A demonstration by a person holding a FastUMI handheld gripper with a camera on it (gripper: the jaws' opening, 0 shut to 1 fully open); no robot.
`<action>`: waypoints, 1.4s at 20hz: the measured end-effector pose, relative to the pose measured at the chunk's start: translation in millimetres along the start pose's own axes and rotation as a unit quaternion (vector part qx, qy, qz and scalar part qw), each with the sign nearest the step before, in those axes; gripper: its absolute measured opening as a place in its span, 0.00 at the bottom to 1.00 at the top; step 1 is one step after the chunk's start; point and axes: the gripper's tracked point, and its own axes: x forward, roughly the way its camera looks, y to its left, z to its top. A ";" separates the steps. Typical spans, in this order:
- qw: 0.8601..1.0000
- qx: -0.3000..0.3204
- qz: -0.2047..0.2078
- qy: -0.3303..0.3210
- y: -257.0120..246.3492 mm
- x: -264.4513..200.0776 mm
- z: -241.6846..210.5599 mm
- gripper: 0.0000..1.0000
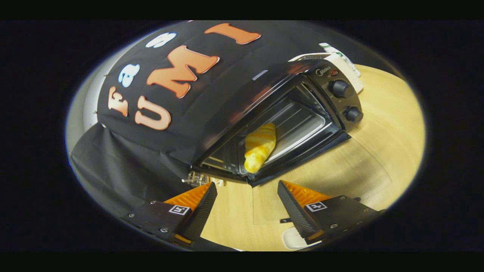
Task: Open the toaster oven, put the food inside, and close the toaster oven door.
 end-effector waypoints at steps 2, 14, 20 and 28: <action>0.999 -0.044 -0.025 0.012 -16.4 -13.5 -13.0 0.95; 0.952 -0.181 -0.190 0.155 -114.3 -39.5 -87.2 0.96; 0.944 -0.181 -0.200 0.191 -116.3 -20.5 -98.4 0.97; 0.937 -0.203 -0.205 0.200 -103.7 -14.4 -97.2 0.97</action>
